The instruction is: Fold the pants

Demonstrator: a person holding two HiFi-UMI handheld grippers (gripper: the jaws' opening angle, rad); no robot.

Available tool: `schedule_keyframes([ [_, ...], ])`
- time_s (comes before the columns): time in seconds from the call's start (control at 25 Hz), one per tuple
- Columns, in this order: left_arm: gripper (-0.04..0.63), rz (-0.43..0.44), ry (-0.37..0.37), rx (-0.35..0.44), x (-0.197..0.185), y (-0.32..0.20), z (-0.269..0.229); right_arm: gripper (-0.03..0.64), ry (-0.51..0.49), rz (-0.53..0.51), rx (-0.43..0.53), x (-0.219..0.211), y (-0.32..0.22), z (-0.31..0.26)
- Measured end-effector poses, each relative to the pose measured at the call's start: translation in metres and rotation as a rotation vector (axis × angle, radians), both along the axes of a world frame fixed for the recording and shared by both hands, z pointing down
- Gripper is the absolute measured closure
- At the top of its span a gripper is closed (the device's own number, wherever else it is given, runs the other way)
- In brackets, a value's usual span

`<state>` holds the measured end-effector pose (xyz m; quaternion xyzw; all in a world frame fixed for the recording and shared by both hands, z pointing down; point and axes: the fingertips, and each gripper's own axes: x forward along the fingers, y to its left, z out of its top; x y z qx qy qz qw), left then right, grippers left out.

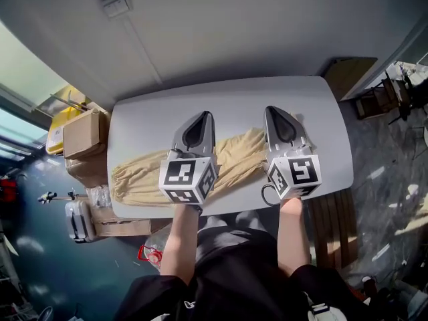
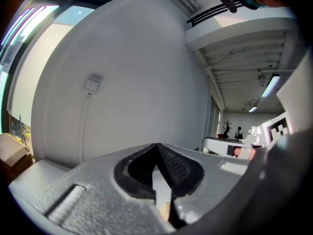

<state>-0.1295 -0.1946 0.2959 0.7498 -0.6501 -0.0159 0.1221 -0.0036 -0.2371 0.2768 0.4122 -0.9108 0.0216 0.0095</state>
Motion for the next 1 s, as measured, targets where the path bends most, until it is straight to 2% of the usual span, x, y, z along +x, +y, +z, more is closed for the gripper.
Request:
schedule_keyframes([
  [0.24, 0.592, 0.094, 0.021, -0.049, 0.045, -0.021, 0.024, 0.61, 0.022, 0.097, -0.057, 0.053, -0.011, 0.025],
  [0.68, 0.592, 0.252, 0.074, -0.173, 0.147, -0.04, 0.086, 0.606, 0.085, 0.361, -0.202, 0.195, -0.012, 0.087],
  [0.8, 0.592, 0.274, 0.078, -0.195, 0.168, -0.038, 0.096, 0.555, 0.105, 0.461, -0.299, 0.237, -0.012, 0.112],
  [0.88, 0.592, 0.277, 0.075, -0.2, 0.177, -0.038, 0.096, 0.492, 0.078, 0.464, -0.354, 0.253, -0.015, 0.124],
  [1.0, 0.592, 0.252, 0.058, -0.211, 0.179, -0.039, 0.101, 0.441, 0.065, 0.445, -0.411, 0.265, -0.024, 0.146],
])
